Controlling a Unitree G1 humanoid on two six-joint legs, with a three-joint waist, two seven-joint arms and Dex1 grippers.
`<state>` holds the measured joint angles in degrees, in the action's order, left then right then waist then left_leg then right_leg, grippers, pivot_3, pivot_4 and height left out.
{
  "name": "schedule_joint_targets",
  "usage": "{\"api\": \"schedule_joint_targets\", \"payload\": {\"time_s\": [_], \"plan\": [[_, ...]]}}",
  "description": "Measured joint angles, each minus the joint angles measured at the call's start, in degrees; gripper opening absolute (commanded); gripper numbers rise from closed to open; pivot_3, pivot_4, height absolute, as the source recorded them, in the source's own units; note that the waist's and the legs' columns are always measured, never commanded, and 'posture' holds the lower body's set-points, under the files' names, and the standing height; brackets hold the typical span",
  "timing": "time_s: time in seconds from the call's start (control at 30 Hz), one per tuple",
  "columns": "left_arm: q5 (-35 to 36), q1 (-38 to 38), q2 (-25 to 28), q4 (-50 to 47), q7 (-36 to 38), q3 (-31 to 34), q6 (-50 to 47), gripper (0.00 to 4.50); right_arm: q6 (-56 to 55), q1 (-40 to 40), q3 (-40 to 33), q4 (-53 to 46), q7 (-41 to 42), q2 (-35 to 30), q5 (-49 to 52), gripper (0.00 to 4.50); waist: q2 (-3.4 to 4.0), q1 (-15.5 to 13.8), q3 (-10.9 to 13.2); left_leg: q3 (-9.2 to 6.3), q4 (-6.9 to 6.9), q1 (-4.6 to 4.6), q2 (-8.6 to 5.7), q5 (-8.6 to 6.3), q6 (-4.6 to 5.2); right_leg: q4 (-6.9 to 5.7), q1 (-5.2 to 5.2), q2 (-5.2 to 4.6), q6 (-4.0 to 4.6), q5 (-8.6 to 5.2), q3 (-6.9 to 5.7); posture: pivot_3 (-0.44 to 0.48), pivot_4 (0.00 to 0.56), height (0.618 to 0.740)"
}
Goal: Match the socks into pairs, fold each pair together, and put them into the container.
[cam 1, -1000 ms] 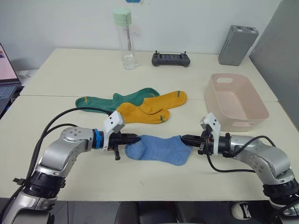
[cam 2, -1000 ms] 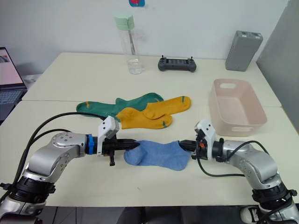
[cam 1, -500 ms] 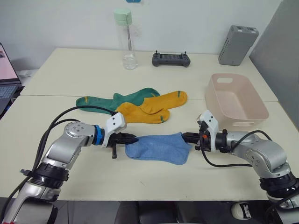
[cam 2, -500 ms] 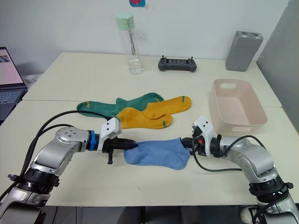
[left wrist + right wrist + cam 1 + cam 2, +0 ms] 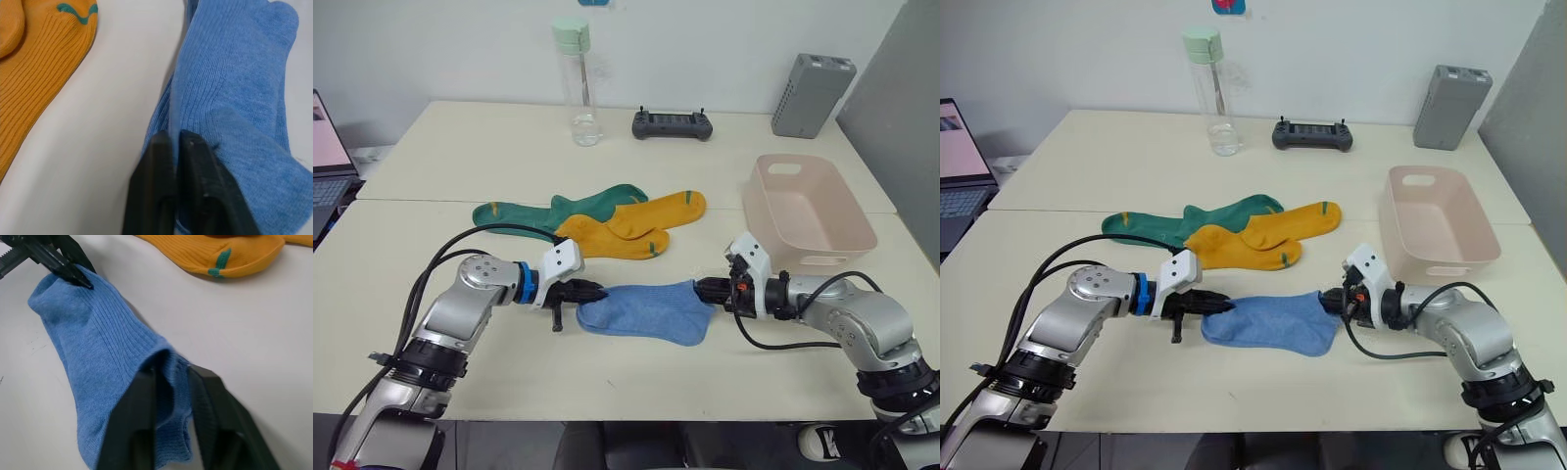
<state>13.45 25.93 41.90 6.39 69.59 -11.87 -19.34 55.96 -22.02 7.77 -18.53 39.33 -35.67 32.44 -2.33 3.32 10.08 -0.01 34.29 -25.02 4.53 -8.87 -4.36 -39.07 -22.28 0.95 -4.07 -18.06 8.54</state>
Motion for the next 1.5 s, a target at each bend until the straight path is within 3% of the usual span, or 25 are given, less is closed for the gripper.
{"api": "schedule_joint_targets", "payload": {"time_s": [0.1, 0.23, 0.5, 0.73, 0.8, 0.9, 1.07, 1.2, 1.5], "plan": [[0.15, -0.02, 0.14, 0.27, -0.17, 1.14, -0.13, 2.20, -0.15, 0.08, -1.22, -0.01, 0.25, -0.82, 0.02, 3.05, 0.00, 0.00, 0.00, 0.00, 0.00, 0.00, 0.00, 0.00, 0.00, 0.00, 0.00, 0.00, 0.00, 0.00, 0.00, 0.000, 0.150, 0.740], [2.27, -0.88, 1.71, 0.08, -1.02, 6.35, -1.19, 2.24, -0.39, 1.64, -5.24, -0.55, 0.97, -4.52, 0.33, 4.48, 0.00, -0.02, 0.00, 0.00, -0.01, 0.00, 0.01, 0.00, 0.00, 0.00, 0.00, 0.00, 0.00, 0.00, -0.01, 0.000, 0.150, 0.740], [6.56, -6.68, 4.08, -6.73, -1.51, 11.51, -6.53, 2.24, -0.37, 5.63, -6.76, -5.60, 4.59, -6.16, 3.80, 4.48, 0.00, 0.10, 0.00, 0.00, -0.01, 0.01, 0.02, 0.00, 0.00, 0.00, 0.01, -0.01, 0.00, -0.01, 0.00, 0.000, 0.150, 0.740], [8.66, -12.12, 4.13, -14.31, -5.11, 12.25, -11.79, 2.24, -4.53, 8.14, -2.83, -5.19, 4.72, -6.56, -0.51, 4.48, 0.00, 0.09, 0.00, 0.02, 0.07, 0.03, 0.02, 0.00, 0.00, 0.00, 0.02, -0.02, -0.03, 0.01, 0.03, 0.000, 0.150, 0.740], [8.15, -12.72, 4.14, -15.03, -5.51, 12.00, -11.53, 2.24, -5.36, 8.16, -2.29, -4.80, 5.00, -6.57, -1.32, 4.10, 0.00, 0.09, 0.00, 0.03, 0.09, 0.03, 0.02, 0.00, 0.00, 0.00, 0.01, -0.02, -0.01, 0.00, 0.03, 0.000, 0.150, 0.740], [6.56, -13.09, 4.18, -15.03, -6.10, 10.46, -10.76, 1.66, -6.25, 8.15, -1.95, -3.90, 5.73, -6.57, -2.16, 3.25, 0.00, 0.08, 0.00, 0.04, 0.11, 0.03, 0.01, 0.00, 0.00, 0.00, 0.02, -0.02, -0.01, 0.00, 0.04, 0.000, 0.150, 0.740], [5.50, -12.77, 3.88, -14.29, -6.62, 8.90, -10.25, 0.03, -7.47, 7.95, -1.60, -2.84, 6.60, -6.49, -3.10, 1.35, 0.00, 0.06, 0.00, 0.03, 0.09, 0.03, 0.02, 0.00, 0.00, 0.00, 0.01, -0.02, -0.03, 0.01, 0.02, 0.000, 0.150, 0.740], [5.62, -12.74, 3.84, -14.15, -6.39, 8.87, -10.24, 0.00, -8.27, 7.96, -0.69, -2.22, 6.85, -5.92, -4.20, 0.01, 0.00, 0.05, 0.00, 0.04, 0.08, 0.03, 0.02, 0.00, 0.00, 0.01, 0.01, -0.02, -0.03, 0.01, 0.02, 0.000, 0.150, 0.740], [9.97, -12.69, 4.87, -15.23, -6.04, 10.42, -15.77, 0.00, -7.71, 8.03, -1.27, -2.29, 6.94, -5.70, -3.24, 0.01, 0.00, 0.08, 0.00, 0.03, 0.08, 0.03, 0.02, 0.00, 0.00, 0.00, 0.01, -0.02, -0.03, 0.01, 0.02, 0.000, 0.150, 0.740]]}}
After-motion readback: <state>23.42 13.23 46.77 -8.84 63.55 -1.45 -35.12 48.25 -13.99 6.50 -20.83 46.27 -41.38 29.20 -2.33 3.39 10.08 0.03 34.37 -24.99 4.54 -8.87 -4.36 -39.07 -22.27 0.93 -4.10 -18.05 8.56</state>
